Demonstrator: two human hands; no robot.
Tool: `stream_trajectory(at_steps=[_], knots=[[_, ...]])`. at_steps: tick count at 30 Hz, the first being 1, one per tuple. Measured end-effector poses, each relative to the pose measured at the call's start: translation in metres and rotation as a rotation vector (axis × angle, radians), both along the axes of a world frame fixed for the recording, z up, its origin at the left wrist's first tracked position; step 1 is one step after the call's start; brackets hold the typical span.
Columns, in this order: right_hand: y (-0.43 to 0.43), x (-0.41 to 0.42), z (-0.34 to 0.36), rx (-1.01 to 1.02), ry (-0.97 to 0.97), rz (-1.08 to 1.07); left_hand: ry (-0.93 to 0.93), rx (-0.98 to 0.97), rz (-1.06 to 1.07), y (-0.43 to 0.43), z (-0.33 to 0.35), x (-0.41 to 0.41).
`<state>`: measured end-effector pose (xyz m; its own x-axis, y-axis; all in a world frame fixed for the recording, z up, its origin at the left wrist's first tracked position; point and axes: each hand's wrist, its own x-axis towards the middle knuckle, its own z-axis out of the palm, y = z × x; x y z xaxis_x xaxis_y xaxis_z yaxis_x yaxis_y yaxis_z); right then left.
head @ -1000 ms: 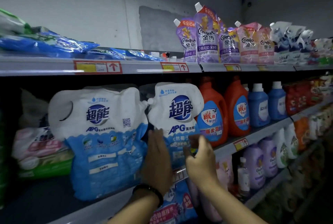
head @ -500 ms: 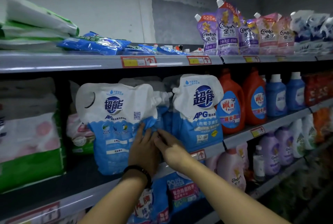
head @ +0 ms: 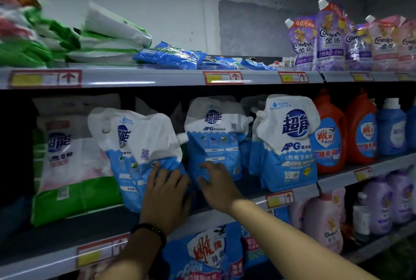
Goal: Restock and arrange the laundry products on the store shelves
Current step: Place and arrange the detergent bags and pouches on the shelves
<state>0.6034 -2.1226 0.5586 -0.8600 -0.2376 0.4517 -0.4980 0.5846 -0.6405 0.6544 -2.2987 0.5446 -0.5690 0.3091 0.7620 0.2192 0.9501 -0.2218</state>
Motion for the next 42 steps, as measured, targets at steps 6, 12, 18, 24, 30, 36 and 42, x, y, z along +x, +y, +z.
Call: stream_trajectory(at_steps=[6,12,18,24,30,36,42], knots=[[-0.013,-0.025,0.013,0.42,0.291,-0.2,0.059,0.064,-0.018,0.002,-0.008,-0.017],[-0.031,-0.056,0.032,0.847,0.266,-0.435,0.035,0.092,0.014,0.008,-0.013,-0.028],[-0.063,-0.1,0.022,0.85,0.086,-0.596,0.12,0.079,0.016,0.008,-0.018,-0.033],[-0.068,-0.101,0.016,0.852,0.1,-0.545,0.141,0.08,0.032,0.012,-0.018,-0.033],[-0.033,-0.084,-0.005,0.531,0.463,-0.49,0.144,0.066,0.057,0.012,-0.019,-0.033],[0.027,-0.066,-0.03,0.34,0.625,-0.304,0.149,0.063,0.068,0.015,-0.019,-0.031],[0.098,-0.055,0.013,0.442,0.706,0.199,0.133,0.073,0.068,0.016,-0.019,-0.03]])
